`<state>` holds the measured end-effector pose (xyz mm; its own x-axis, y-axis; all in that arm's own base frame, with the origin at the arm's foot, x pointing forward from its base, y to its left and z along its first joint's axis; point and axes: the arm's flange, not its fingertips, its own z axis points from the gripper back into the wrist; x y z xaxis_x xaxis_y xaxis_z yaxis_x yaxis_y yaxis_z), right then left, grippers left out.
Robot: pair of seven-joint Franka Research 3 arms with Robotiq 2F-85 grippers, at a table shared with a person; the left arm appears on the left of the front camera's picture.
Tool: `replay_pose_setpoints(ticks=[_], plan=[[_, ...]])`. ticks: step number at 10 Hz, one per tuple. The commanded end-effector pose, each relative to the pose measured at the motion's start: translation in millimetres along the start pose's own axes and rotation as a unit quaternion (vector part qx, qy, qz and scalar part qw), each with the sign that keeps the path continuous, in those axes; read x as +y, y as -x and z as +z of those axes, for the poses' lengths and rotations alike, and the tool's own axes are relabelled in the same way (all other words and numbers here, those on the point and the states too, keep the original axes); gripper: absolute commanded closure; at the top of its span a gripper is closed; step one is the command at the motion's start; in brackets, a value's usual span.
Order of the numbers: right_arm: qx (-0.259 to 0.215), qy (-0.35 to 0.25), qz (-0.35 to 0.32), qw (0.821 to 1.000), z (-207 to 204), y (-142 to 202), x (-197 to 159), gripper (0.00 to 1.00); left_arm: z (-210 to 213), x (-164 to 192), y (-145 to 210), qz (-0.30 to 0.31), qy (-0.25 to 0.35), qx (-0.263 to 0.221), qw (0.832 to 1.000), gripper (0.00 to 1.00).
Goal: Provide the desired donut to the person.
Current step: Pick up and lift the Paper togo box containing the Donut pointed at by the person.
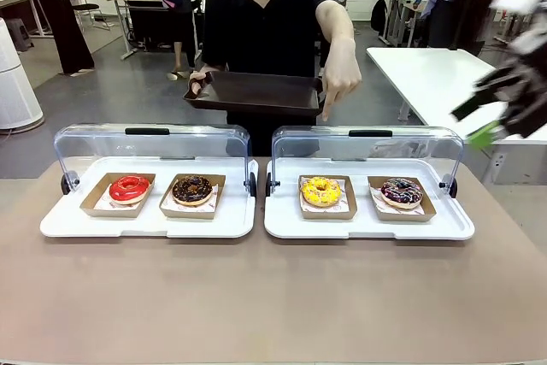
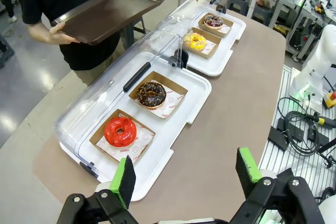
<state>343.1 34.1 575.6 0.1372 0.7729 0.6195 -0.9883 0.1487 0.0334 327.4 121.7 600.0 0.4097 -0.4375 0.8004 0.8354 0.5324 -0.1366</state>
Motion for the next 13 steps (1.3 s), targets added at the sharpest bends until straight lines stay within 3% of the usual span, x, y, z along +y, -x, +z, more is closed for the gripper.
replay_pose_setpoints(ticks=[1, 4, 6, 9, 10, 13], plan=[[0.107, 0.007, 0.055, 0.993, -48, -35, -22, 0.00, 0, 0, -2, -0.001, 0.003, -0.002, 1.000, 0.00], [0.240, 0.024, 0.112, 0.964, -142, -56, -33, 0.00, 0, 0, -2, -0.001, 0.003, -0.002, 1.000, 0.00], [0.246, 0.008, 0.130, 0.961, -169, -61, -26, 0.00, 0, 0, -2, -0.001, 0.003, -0.002, 1.000, 0.00], [0.211, -0.023, 0.109, 0.971, -160, -58, -22, 0.00, 0, 0, -2, -0.001, 0.003, -0.002, 1.000, 0.00], [0.242, -0.004, 0.134, 0.961, -174, -63, -27, 0.00, 0, 0, -2, -0.001, 0.003, -0.002, 1.000, 0.00], [0.242, -0.004, 0.134, 0.961, -174, -63, -27, 0.00, 0, 0, -2, -0.001, 0.003, -0.002, 1.000, 0.00]])
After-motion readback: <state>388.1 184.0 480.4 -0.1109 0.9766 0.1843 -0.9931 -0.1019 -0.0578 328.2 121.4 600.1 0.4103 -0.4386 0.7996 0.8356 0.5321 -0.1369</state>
